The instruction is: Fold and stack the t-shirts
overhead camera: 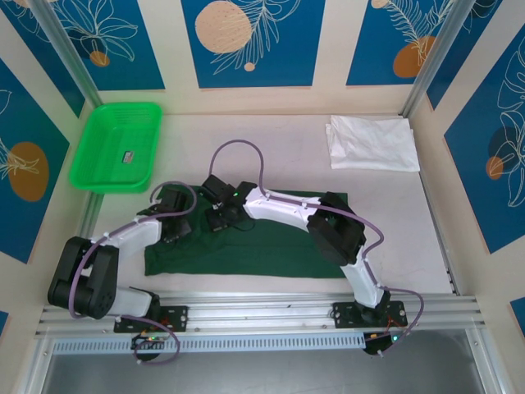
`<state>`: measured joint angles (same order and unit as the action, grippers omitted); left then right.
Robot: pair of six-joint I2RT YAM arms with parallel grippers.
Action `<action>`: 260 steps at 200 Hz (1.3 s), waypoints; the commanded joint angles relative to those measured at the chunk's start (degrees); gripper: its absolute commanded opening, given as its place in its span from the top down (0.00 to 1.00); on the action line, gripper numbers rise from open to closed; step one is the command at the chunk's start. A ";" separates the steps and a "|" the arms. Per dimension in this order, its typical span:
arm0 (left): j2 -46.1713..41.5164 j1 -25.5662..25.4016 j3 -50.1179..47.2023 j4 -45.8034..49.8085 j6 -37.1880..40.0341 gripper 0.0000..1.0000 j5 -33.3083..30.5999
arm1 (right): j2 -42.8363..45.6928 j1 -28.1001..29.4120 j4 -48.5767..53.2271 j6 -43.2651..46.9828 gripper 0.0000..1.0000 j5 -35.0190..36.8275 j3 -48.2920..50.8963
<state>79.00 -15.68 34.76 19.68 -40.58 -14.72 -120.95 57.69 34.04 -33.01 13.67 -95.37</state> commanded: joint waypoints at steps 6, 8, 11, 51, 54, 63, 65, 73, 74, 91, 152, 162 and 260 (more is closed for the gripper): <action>0.80 1.51 0.72 1.78 -0.38 0.67 -2.12 | 2.93 0.12 2.21 2.72 1.00 -2.85 2.15; 0.74 1.59 0.74 1.86 -0.38 0.67 -2.10 | 2.98 0.13 2.25 2.83 1.00 -2.92 2.19; 0.73 1.68 0.69 1.85 -0.38 0.67 -2.08 | 2.99 0.07 2.32 3.05 1.00 -3.02 2.37; 0.51 2.52 0.49 1.89 -0.29 0.68 -1.90 | 3.21 -0.07 0.91 4.15 1.00 -4.17 6.89; 0.47 2.58 0.55 1.98 -0.25 0.67 -1.88 | 3.25 -0.28 0.79 3.95 0.99 -4.11 7.33; 0.17 2.67 0.67 2.11 -0.10 0.68 -1.79 | 3.38 -0.90 0.42 3.35 0.97 -4.47 8.29; 0.07 2.67 0.68 2.16 -0.04 0.68 -1.91 | 3.38 -1.09 0.28 3.21 0.96 -4.73 8.58; -0.37 2.67 0.73 2.11 0.04 0.68 -2.24 | 3.77 -1.70 -0.55 2.77 0.89 -5.49 9.71; -0.44 2.67 0.74 2.11 0.01 0.68 -2.24 | 3.86 -1.75 -0.68 2.69 0.88 -5.54 9.87; -1.21 2.67 1.38 2.84 0.47 0.67 -3.05 | 5.79 -2.58 -2.27 1.78 0.76 -6.89 12.59; -8.83 2.49 4.62 5.74 0.57 0.57 0.88 | 27.77 -9.95 -10.75 -3.91 0.50 -11.11 30.19; -9.89 2.37 5.85 6.02 0.28 0.56 1.75 | 31.65 -13.60 -10.20 -5.08 0.50 -8.99 33.51; 23.24 1.09 29.41 7.70 1.35 0.70 6.94 | 30.48 -46.58 -9.63 -8.08 0.65 -10.55 40.89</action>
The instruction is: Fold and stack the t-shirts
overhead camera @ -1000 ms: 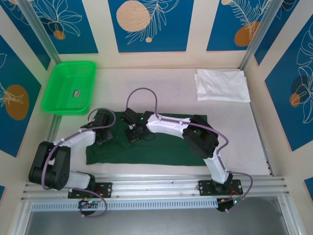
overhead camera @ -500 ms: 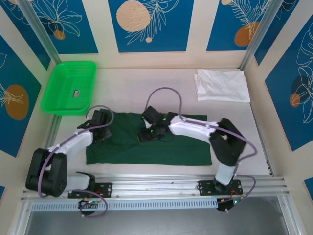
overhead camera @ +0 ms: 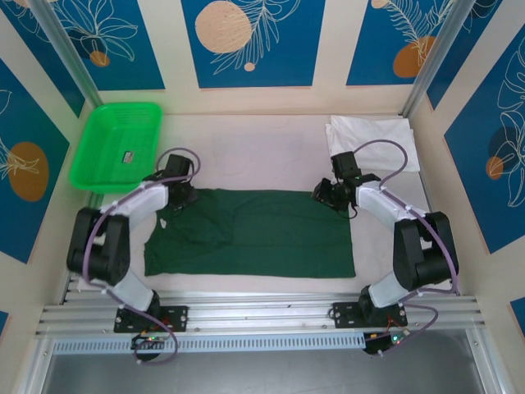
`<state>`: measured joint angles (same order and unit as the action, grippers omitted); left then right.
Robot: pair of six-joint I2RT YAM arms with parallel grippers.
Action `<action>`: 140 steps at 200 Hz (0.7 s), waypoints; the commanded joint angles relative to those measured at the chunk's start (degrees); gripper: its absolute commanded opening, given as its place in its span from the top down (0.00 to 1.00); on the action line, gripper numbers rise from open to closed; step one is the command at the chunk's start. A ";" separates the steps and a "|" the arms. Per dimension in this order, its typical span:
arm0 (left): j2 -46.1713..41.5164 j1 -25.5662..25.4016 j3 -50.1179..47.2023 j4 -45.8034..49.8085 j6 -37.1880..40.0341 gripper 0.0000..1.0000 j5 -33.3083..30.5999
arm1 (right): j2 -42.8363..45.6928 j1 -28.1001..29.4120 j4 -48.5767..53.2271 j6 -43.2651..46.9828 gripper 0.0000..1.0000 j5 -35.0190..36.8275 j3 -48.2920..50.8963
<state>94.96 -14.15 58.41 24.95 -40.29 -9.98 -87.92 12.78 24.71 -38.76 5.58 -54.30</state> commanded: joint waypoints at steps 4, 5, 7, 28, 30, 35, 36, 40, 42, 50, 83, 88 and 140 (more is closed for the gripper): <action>8.76 -0.49 6.97 2.80 1.17 0.70 2.16 | -3.09 -1.99 -0.21 -2.79 0.65 -2.34 -0.19; 9.06 -0.46 7.20 2.94 1.18 0.70 2.12 | -3.16 -2.07 -0.11 -2.84 0.64 -2.33 -0.19; 9.89 -0.44 7.82 3.16 1.25 0.70 2.04 | -3.51 -2.21 -0.15 -3.10 0.64 -2.29 -0.19; 16.82 -0.44 14.41 6.33 2.16 0.70 0.71 | -6.79 -4.45 -0.69 -4.67 0.63 -5.06 0.15; 17.45 -0.44 15.08 6.64 2.33 0.70 0.63 | -7.08 -4.78 -0.75 -4.77 0.63 -5.41 0.23; 18.91 -0.48 16.56 7.41 2.68 0.70 0.62 | -7.70 -5.65 -1.03 -5.06 0.63 -6.28 0.48; 19.15 -0.46 17.00 7.53 2.68 0.70 0.59 | -7.75 -5.83 -1.09 -5.12 0.63 -6.46 0.50; 20.27 -0.45 18.28 8.31 2.95 0.70 0.51 | -8.10 -6.52 -1.19 -5.49 0.63 -6.95 0.74; 20.79 -0.48 18.90 8.63 3.14 0.70 0.45 | -8.31 -6.82 -1.32 -5.74 0.63 -7.11 0.88; 22.80 -0.44 21.37 9.86 3.52 0.70 0.31 | -8.71 -7.97 -1.90 -6.57 0.63 -7.76 1.72; 31.92 -0.44 34.21 15.50 5.13 0.68 2.66 | -7.01 -8.53 -1.37 -7.87 0.63 -5.28 4.77; 33.69 -0.44 36.99 17.14 5.57 0.68 3.37 | -6.48 -8.27 -1.20 -8.07 0.63 -4.85 5.28; 51.35 -1.53 69.36 30.14 9.68 0.67 7.34 | -1.15 -8.89 3.06 -11.28 0.62 -2.97 10.89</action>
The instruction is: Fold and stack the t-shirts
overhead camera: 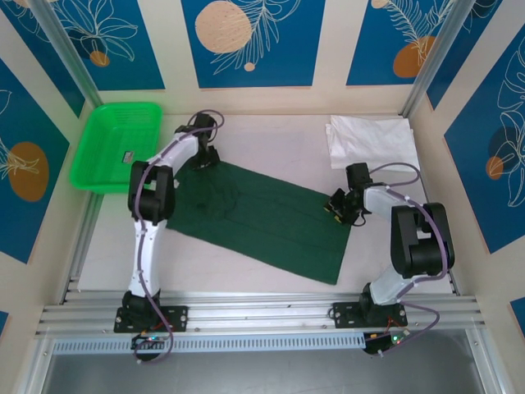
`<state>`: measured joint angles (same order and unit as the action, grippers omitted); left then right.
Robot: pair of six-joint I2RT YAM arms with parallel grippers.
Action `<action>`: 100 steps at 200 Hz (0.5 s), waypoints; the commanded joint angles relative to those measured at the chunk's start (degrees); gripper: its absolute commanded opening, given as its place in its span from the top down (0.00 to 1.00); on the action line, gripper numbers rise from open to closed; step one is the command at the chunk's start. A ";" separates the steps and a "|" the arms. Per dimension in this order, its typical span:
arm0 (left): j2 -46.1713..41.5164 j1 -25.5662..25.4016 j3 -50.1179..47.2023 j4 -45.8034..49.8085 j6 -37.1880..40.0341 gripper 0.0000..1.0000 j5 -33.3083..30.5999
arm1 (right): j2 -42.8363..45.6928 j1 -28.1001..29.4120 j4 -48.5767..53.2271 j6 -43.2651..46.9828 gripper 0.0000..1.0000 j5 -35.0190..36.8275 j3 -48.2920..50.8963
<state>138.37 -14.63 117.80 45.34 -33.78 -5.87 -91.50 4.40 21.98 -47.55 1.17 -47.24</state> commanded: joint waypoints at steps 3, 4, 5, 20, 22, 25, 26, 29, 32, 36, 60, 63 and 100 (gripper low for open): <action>8.81 -1.14 11.73 10.31 3.32 0.66 3.23 | 2.87 -0.60 6.02 -2.71 0.62 1.71 4.28; 9.14 -1.16 12.44 10.43 3.43 0.66 3.23 | 2.98 -0.61 6.08 -2.80 0.62 1.72 4.36; 9.44 -1.17 13.06 10.63 3.49 0.66 3.28 | 3.12 -0.66 6.11 -2.90 0.62 1.72 4.44; 14.40 -1.41 22.27 12.82 4.27 0.64 4.76 | 4.66 -0.97 6.76 -3.11 0.62 1.91 6.20; 14.98 -1.40 23.37 12.94 4.30 0.64 5.09 | 4.75 -1.00 6.87 -3.11 0.62 2.02 6.33; 15.75 -1.44 24.73 13.18 4.41 0.64 5.54 | 4.90 -0.98 7.13 -3.10 0.62 2.10 6.49; 16.08 -1.45 25.32 13.23 4.42 0.64 5.66 | 4.92 -1.02 7.25 -3.09 0.62 2.13 6.56; 16.81 -1.45 26.75 13.32 4.42 0.64 6.05 | 5.16 -0.98 7.55 -3.08 0.62 2.23 6.74; 17.61 -1.44 27.88 13.36 4.50 0.64 6.44 | 5.43 -0.98 7.78 -3.12 0.62 2.21 6.91; 18.40 -1.46 29.29 13.23 4.57 0.63 6.96 | 5.85 -0.98 8.06 -3.12 0.62 2.14 7.13; 19.87 -1.71 31.53 8.94 4.45 0.62 9.90 | 9.67 -0.13 9.50 -4.52 0.61 1.73 9.77; 19.88 -1.74 31.53 8.37 4.47 0.62 10.22 | 10.24 0.04 9.70 -4.78 0.61 1.67 10.03; 20.03 -2.20 35.46 5.05 4.20 0.56 14.37 | 19.65 0.69 12.32 -5.87 0.53 2.19 13.45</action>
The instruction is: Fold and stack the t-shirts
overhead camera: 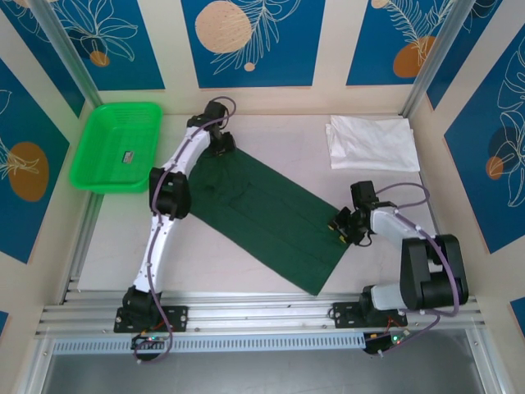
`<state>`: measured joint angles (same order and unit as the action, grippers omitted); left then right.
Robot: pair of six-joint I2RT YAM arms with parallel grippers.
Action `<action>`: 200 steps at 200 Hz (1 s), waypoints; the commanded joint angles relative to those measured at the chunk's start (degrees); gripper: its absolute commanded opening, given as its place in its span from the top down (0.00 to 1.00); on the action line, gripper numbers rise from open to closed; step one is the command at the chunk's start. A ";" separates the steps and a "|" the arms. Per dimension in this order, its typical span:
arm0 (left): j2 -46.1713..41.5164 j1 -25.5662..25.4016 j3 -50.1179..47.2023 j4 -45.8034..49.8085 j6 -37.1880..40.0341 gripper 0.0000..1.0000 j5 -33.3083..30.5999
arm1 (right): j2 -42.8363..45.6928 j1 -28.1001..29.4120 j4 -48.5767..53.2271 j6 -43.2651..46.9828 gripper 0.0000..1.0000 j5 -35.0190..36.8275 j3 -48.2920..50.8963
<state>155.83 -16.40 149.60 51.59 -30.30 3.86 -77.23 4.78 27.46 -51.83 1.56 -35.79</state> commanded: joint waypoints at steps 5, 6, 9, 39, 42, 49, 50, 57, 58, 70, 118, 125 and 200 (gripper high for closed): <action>2.26 -0.47 4.59 -0.94 0.60 0.54 5.33 | 7.18 0.34 7.19 -0.97 0.51 2.13 2.04; 2.19 -0.51 4.79 -0.87 0.56 0.54 5.39 | 7.58 0.33 7.27 -0.85 0.51 2.18 2.04; 1.75 -0.65 5.16 -0.76 0.58 0.52 5.67 | 8.74 0.40 7.51 -0.36 0.50 2.40 2.04; -5.96 -1.70 5.11 1.18 1.69 0.32 3.64 | 20.72 2.63 11.79 5.48 0.44 3.76 0.28; -6.92 -1.70 4.97 1.49 1.73 0.30 3.21 | 21.63 3.09 11.94 5.96 0.42 3.57 0.25; -9.13 -1.71 4.10 2.29 1.55 0.26 2.48 | 24.60 4.34 12.13 7.02 0.40 2.76 0.31; -9.49 -1.70 3.94 2.38 1.56 0.26 2.39 | 24.94 4.57 12.11 7.14 0.40 2.57 0.39; -12.17 -1.79 1.66 2.70 1.13 0.24 1.85 | 27.09 6.09 11.93 8.11 0.39 1.27 0.67; -12.59 -1.74 1.31 2.67 1.08 0.23 1.72 | 27.37 6.32 11.92 8.31 0.38 1.08 0.69; -18.23 -1.83 -5.92 1.42 0.15 0.22 0.45 | 29.86 10.06 12.04 9.13 0.37 -0.37 1.10; -40.89 -1.57 -45.38 -9.58 -5.10 0.32 -9.84 | 27.04 31.00 11.81 6.74 0.41 1.33 1.91; -43.21 -1.39 -50.82 -11.46 -5.94 0.35 -11.13 | 25.49 33.38 11.34 6.37 0.42 1.72 1.76; -41.46 -0.31 -67.33 -18.57 -8.02 0.39 -13.65 | 0.94 45.46 3.31 0.55 0.48 7.76 -1.44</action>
<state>112.44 -17.15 83.53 36.47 -37.34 -7.22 -71.02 48.47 33.32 -48.07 6.09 -34.63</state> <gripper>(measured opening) 0.605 0.524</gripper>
